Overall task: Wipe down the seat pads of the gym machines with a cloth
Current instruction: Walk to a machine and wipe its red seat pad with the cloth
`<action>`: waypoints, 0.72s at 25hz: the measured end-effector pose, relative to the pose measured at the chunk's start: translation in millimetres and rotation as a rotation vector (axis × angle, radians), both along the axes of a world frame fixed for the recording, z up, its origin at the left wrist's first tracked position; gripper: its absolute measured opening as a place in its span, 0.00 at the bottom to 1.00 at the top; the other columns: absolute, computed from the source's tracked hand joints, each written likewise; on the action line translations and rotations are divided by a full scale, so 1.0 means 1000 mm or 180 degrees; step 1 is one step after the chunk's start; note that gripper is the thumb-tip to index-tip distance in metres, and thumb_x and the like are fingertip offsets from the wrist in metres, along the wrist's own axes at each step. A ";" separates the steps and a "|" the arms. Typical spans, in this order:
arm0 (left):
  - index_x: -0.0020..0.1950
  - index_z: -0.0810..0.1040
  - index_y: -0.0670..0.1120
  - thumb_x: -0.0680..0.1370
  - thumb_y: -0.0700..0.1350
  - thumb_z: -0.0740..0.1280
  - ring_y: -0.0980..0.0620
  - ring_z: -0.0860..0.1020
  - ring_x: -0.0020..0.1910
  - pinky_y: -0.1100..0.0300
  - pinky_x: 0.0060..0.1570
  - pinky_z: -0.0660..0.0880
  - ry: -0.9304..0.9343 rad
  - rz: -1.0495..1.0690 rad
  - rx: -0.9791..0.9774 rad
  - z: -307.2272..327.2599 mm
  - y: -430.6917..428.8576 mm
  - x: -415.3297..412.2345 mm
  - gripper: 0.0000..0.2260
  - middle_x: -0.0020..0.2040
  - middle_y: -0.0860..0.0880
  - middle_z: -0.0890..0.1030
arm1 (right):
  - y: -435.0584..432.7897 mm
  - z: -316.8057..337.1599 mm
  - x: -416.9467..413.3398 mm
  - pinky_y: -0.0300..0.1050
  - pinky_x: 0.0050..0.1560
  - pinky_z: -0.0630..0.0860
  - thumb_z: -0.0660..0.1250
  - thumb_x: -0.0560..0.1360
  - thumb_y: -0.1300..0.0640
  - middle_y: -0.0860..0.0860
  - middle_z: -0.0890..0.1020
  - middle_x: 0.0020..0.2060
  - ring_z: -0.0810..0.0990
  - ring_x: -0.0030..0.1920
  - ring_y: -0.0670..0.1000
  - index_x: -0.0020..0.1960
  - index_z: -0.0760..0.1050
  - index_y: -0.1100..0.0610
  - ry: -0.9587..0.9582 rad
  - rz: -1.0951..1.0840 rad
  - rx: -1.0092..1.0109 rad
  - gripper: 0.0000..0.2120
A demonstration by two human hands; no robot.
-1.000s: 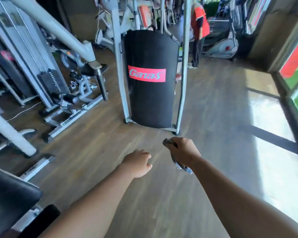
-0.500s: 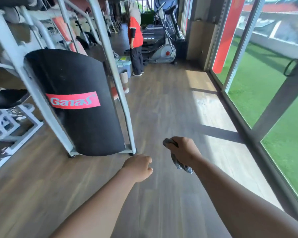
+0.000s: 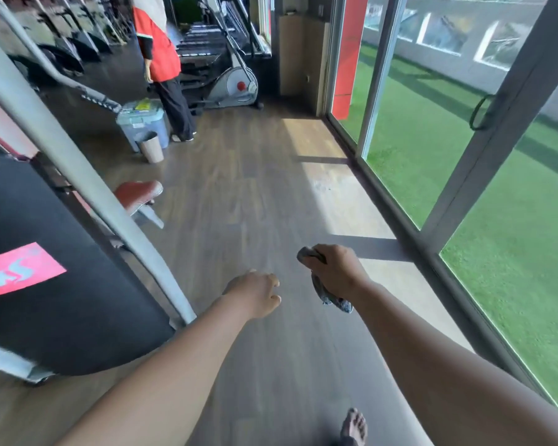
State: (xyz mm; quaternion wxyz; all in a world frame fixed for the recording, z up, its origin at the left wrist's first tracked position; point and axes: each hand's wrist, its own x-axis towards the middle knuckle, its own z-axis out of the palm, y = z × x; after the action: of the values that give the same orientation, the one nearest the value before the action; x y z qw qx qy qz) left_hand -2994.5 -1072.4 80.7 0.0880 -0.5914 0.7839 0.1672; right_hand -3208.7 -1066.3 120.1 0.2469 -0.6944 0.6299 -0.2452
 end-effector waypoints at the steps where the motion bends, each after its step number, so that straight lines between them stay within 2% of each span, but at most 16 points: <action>1: 0.74 0.72 0.52 0.81 0.57 0.62 0.45 0.67 0.75 0.49 0.68 0.70 0.0009 -0.0002 -0.0003 -0.003 -0.030 -0.010 0.22 0.73 0.49 0.74 | -0.029 -0.002 -0.010 0.32 0.28 0.64 0.64 0.80 0.43 0.49 0.78 0.26 0.73 0.27 0.40 0.35 0.71 0.56 0.0024 0.0004 -0.0023 0.21; 4: 0.73 0.73 0.53 0.81 0.57 0.62 0.46 0.68 0.75 0.49 0.68 0.71 0.0054 0.0105 -0.0026 -0.006 -0.119 -0.040 0.22 0.73 0.50 0.75 | -0.121 -0.005 -0.044 0.33 0.29 0.63 0.64 0.81 0.44 0.48 0.76 0.26 0.71 0.28 0.41 0.34 0.70 0.55 0.0102 0.0095 0.0000 0.21; 6: 0.73 0.74 0.53 0.81 0.57 0.63 0.47 0.70 0.73 0.50 0.67 0.71 0.0084 0.0215 -0.0017 -0.002 -0.175 -0.057 0.21 0.73 0.50 0.75 | -0.187 -0.001 -0.064 0.34 0.30 0.64 0.64 0.81 0.45 0.49 0.76 0.27 0.72 0.29 0.46 0.35 0.70 0.56 0.0182 0.0200 0.0031 0.21; 9: 0.72 0.74 0.51 0.82 0.56 0.63 0.46 0.72 0.71 0.51 0.64 0.72 0.0203 0.0399 0.0015 0.004 -0.247 -0.071 0.20 0.73 0.48 0.75 | -0.275 0.005 -0.081 0.43 0.33 0.69 0.65 0.81 0.43 0.51 0.78 0.29 0.75 0.32 0.52 0.35 0.71 0.57 0.0180 0.0371 0.0070 0.22; 13: 0.75 0.72 0.50 0.83 0.56 0.62 0.45 0.72 0.71 0.51 0.63 0.71 0.0267 0.0658 0.0103 0.001 -0.348 -0.064 0.21 0.74 0.46 0.74 | -0.398 0.001 -0.069 0.49 0.37 0.74 0.65 0.80 0.41 0.52 0.79 0.30 0.78 0.35 0.56 0.34 0.71 0.55 0.0232 0.0594 0.0133 0.22; 18: 0.74 0.73 0.51 0.82 0.57 0.62 0.45 0.72 0.72 0.49 0.64 0.72 0.0264 0.0860 0.0148 -0.024 -0.486 -0.019 0.22 0.75 0.48 0.73 | -0.548 -0.019 -0.024 0.42 0.31 0.68 0.66 0.80 0.43 0.52 0.79 0.30 0.77 0.35 0.54 0.35 0.72 0.57 0.0240 0.0815 0.0184 0.21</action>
State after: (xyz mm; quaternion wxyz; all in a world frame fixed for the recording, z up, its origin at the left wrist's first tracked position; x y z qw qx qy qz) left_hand -3013.3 -1558.5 56.8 0.0459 -0.6820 0.6960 0.2199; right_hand -3233.1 -1614.1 100.8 0.2722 -0.7704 0.5518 -0.1670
